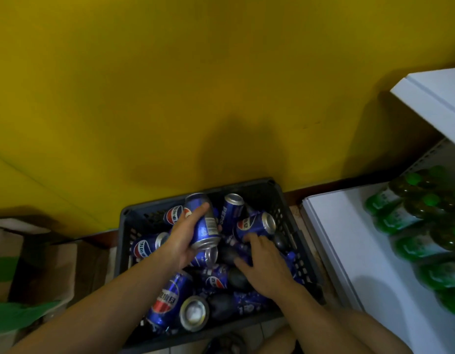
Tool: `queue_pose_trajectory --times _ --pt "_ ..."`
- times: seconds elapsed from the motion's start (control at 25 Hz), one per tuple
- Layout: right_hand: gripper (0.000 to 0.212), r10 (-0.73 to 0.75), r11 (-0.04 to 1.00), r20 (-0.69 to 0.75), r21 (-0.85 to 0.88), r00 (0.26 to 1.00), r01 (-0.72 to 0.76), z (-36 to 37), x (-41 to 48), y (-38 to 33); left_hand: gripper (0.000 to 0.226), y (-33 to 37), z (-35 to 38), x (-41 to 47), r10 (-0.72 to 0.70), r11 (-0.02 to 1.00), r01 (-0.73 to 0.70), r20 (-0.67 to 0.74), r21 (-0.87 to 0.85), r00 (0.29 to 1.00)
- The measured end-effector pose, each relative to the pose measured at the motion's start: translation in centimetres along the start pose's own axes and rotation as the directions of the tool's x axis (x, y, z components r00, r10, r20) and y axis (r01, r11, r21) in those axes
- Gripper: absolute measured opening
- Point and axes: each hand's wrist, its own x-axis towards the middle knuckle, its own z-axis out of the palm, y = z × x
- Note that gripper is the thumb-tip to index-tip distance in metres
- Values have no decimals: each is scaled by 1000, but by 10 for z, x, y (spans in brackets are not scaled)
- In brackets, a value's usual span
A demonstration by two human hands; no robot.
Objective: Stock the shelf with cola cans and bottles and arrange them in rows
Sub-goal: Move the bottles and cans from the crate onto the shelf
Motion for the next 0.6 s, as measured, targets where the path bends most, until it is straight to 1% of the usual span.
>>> queue_pose_trajectory --times 0.04,0.08,0.16,0.2,0.28,0.32,0.4,0.48,0.56,0.6 --pt "59 38 980 135 -200 990 -10 4 2 5 78 4 -10 -2 45 999 -45 -13 22 999" --pt "65 70 946 249 -323 966 14 9 4 7 77 8 -17 -5 79 996 -78 -16 49 997" --pt "84 125 893 419 -442 899 81 19 7 0 82 15 -24 -13 128 987 -127 -6 102 992" --pt "91 155 856 464 -503 872 115 26 7 -6 84 16 -25 -16 143 982 -142 6 128 990" --pt "90 174 803 461 -578 870 147 34 3 -16 79 17 -24 -24 166 973 -170 37 158 985" --pt "87 169 811 452 -568 876 137 34 2 -19 73 18 -21 -29 176 968 -182 49 170 983" --pt "81 131 868 412 -487 902 96 20 -1 -32 70 22 -17 -38 194 959 -204 67 195 979" --pt "75 57 909 312 -409 948 80 -5 2 -48 70 25 -15 -47 205 950 -219 84 221 975" --pt "72 3 935 223 -347 975 77 -38 6 -67 69 32 -13 -54 215 948 -228 78 223 973" --pt "72 1 960 187 -274 982 51 -55 5 -76 68 37 -10 -58 210 953 -221 74 206 975"
